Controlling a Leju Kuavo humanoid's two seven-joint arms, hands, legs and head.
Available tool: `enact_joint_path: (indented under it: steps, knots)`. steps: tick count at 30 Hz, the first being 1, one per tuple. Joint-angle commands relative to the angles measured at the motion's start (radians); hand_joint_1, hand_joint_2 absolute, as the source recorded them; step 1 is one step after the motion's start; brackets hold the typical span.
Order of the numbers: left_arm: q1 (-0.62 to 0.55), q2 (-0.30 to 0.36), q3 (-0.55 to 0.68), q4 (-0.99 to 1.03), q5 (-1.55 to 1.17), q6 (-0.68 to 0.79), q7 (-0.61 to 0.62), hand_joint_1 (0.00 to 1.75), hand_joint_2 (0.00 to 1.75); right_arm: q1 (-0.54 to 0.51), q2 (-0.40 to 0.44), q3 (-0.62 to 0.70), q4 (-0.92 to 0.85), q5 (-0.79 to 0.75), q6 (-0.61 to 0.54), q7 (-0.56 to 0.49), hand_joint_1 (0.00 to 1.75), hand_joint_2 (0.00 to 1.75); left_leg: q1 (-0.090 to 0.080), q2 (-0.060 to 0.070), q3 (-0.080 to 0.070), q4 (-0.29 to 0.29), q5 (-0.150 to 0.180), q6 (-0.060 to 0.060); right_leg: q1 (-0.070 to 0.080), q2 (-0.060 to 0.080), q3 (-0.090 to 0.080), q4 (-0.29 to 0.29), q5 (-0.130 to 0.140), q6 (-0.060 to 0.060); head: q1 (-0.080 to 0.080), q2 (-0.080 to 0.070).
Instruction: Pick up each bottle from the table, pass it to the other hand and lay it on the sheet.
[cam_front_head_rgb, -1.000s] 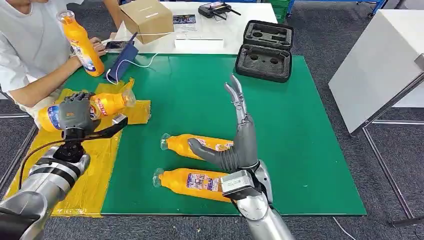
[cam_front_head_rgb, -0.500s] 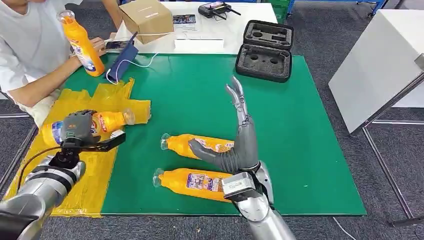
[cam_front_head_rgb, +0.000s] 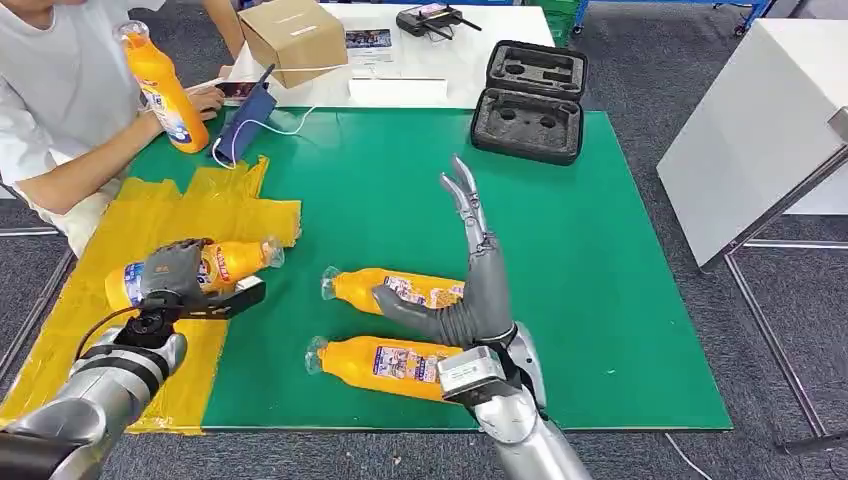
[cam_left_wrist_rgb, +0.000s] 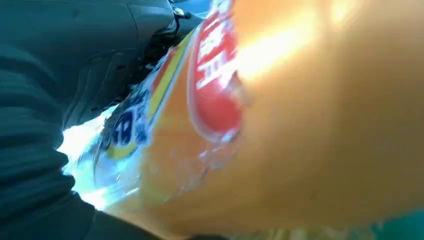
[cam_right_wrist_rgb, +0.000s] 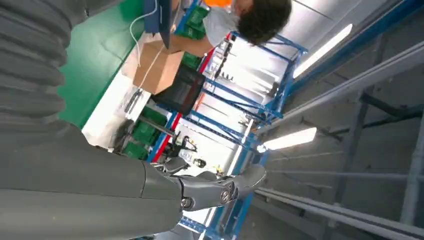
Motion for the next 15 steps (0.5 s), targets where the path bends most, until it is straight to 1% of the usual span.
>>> enact_joint_path:
  steps: [1, 2, 4, 7, 8, 9, 10, 11, 13, 14, 15]
  knots:
    - [-0.016, -0.031, 0.043, 0.073, -0.016, -0.038, 0.004, 0.00, 1.75, -0.034, -0.028, 0.017, 0.064, -0.002, 0.007, 0.004, 0.00, 1.75, 0.000, 0.001, 0.004, -0.001, -0.001, -0.001, 0.000, 0.001, 0.004, -0.001, -0.001, -0.001, 0.000, 0.000]
    - [-0.016, -0.031, 0.043, 0.073, -0.016, -0.038, 0.004, 0.00, 1.75, -0.034, -0.028, 0.017, 0.064, -0.002, 0.007, 0.004, 0.00, 1.75, 0.001, 0.001, 0.006, -0.001, -0.002, -0.001, 0.001, 0.002, 0.007, -0.001, -0.002, -0.001, 0.000, 0.000]
    - [-0.016, -0.031, 0.043, 0.073, -0.016, -0.038, 0.004, 0.00, 1.75, -0.034, -0.028, 0.017, 0.064, -0.002, 0.007, 0.004, 0.00, 1.75, 0.000, 0.001, 0.004, -0.001, -0.001, -0.001, 0.000, 0.002, 0.004, -0.001, -0.001, -0.001, 0.000, 0.000]
    - [-0.017, -0.032, 0.045, 0.076, -0.019, -0.047, 0.004, 0.00, 1.75, -0.035, -0.028, 0.016, 0.065, -0.002, 0.008, 0.005, 0.00, 1.75, 0.001, 0.002, 0.007, 0.000, -0.002, -0.002, 0.001, 0.002, 0.007, -0.002, -0.001, -0.002, 0.000, 0.000]
    - [-0.016, -0.034, 0.048, 0.077, -0.020, -0.055, 0.003, 0.00, 1.75, -0.035, -0.028, 0.016, 0.066, -0.002, 0.010, 0.006, 0.00, 1.75, 0.000, 0.001, 0.004, -0.001, -0.001, -0.001, 0.000, 0.002, 0.004, -0.002, -0.001, -0.001, 0.000, 0.000]
    - [-0.011, -0.035, 0.051, 0.076, -0.022, -0.060, 0.005, 0.00, 0.00, -0.034, -0.029, 0.016, 0.066, -0.003, 0.014, 0.007, 0.00, 1.75, 0.001, 0.002, 0.007, -0.001, -0.002, -0.002, 0.001, 0.002, 0.007, -0.002, -0.001, -0.002, 0.000, 0.000]
    - [-0.007, -0.035, 0.051, 0.077, -0.025, -0.060, 0.005, 0.00, 0.00, -0.034, -0.029, 0.016, 0.067, -0.004, 0.015, 0.007, 0.00, 1.75, 0.001, 0.002, 0.008, 0.000, -0.003, -0.002, 0.001, 0.002, 0.009, -0.002, -0.002, -0.002, 0.000, 0.000]
    - [-0.001, -0.036, 0.053, 0.071, -0.030, -0.047, 0.007, 0.00, 0.00, -0.034, -0.029, 0.015, 0.068, -0.004, 0.016, 0.007, 0.00, 1.75, 0.001, 0.001, 0.006, -0.001, -0.002, -0.001, 0.001, 0.002, 0.006, -0.002, -0.001, -0.001, 0.000, 0.000]
    - [0.008, -0.040, 0.065, 0.073, -0.029, -0.035, -0.002, 0.00, 0.00, -0.033, -0.030, 0.014, 0.071, -0.006, 0.019, 0.007, 0.00, 1.75, 0.001, 0.002, 0.009, -0.001, -0.003, -0.002, 0.001, 0.002, 0.010, -0.003, -0.002, -0.002, 0.000, 0.000]
    - [0.011, -0.045, 0.080, 0.071, -0.036, -0.024, -0.008, 0.00, 0.00, -0.032, -0.029, 0.013, 0.072, -0.008, 0.022, 0.008, 0.00, 1.75, 0.000, 0.001, 0.006, -0.001, -0.002, -0.001, 0.000, 0.002, 0.007, -0.002, -0.001, -0.001, 0.000, 0.000]
    - [0.014, -0.049, 0.096, 0.068, -0.043, -0.012, -0.014, 0.00, 0.00, -0.031, -0.030, 0.012, 0.074, -0.008, 0.027, 0.008, 0.00, 1.75, 0.001, 0.001, 0.008, -0.001, -0.002, -0.002, 0.001, 0.002, 0.009, -0.002, -0.002, -0.002, 0.000, 0.000]
